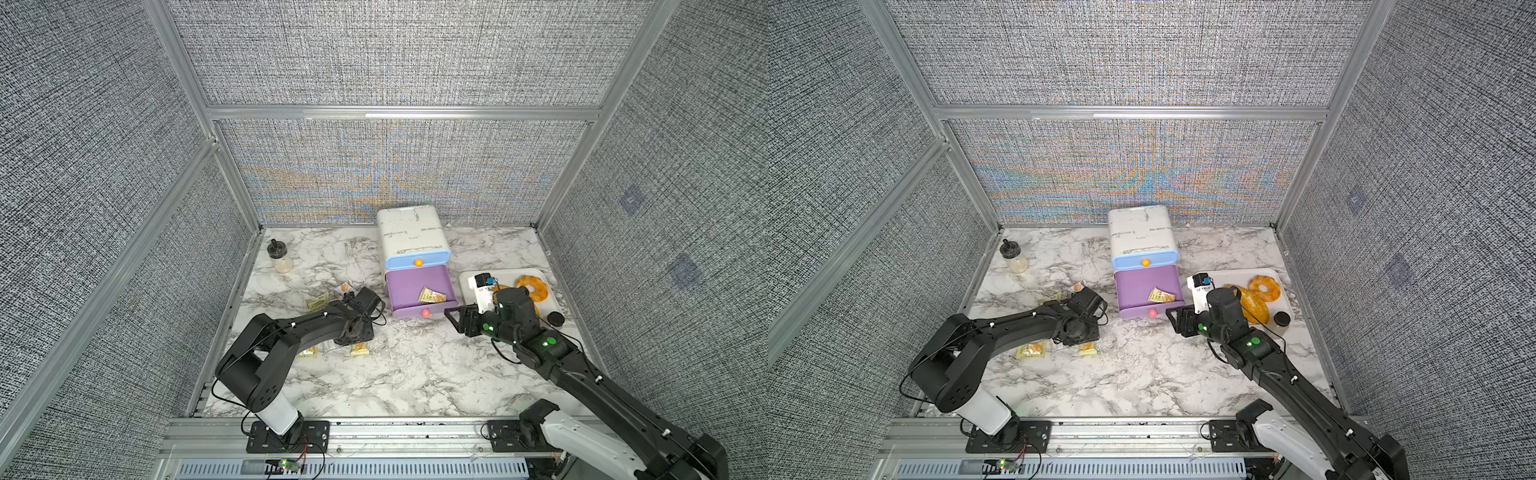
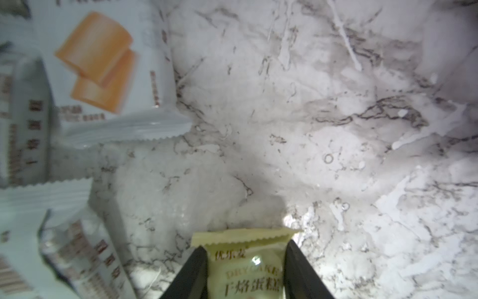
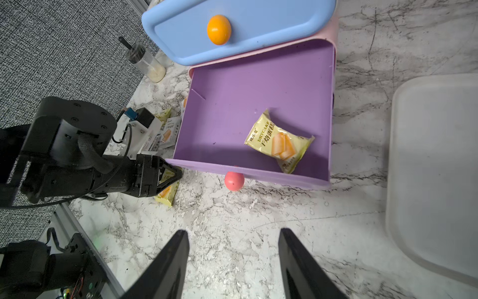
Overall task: Place the cookies into the drawer by color
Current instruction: Pick up the cookie at the center of the board, then place the cookie in the drawer.
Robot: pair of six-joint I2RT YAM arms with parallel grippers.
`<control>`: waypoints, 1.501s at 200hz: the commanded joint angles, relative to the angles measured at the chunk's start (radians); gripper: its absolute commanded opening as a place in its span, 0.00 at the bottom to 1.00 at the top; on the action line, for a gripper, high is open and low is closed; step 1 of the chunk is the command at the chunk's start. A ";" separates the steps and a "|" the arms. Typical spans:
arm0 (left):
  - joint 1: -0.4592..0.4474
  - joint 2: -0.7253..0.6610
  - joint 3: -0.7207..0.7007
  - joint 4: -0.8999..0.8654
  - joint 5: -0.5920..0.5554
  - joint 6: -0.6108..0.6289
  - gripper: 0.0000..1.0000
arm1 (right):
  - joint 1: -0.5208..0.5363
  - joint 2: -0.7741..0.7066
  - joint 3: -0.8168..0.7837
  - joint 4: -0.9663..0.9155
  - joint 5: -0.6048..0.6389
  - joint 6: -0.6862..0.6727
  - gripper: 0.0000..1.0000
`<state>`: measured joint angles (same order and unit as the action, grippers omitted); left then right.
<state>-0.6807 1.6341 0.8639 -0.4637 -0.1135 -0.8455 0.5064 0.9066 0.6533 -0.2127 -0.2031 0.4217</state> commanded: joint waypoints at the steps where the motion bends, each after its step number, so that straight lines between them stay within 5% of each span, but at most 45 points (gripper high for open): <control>1: -0.011 -0.005 0.009 -0.048 0.010 -0.014 0.47 | 0.000 -0.004 -0.007 0.012 -0.001 0.003 0.60; 114: -0.093 -0.173 0.290 -0.185 -0.006 0.050 0.46 | 0.000 -0.045 -0.034 0.004 0.021 0.014 0.60; 222: -0.106 0.183 0.744 -0.205 0.020 0.161 0.44 | 0.000 -0.113 -0.072 -0.022 0.019 0.032 0.61; 256: -0.106 0.245 0.828 -0.241 0.045 0.181 0.64 | 0.000 -0.121 -0.074 -0.031 0.012 0.031 0.63; 300: -0.083 0.140 0.759 -0.263 -0.026 0.187 0.86 | 0.002 -0.131 -0.074 -0.033 -0.014 0.021 0.77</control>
<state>-0.7807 1.8313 1.6573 -0.6888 -0.0883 -0.6765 0.5056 0.7818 0.5800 -0.2424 -0.1947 0.4500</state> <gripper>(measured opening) 0.833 0.745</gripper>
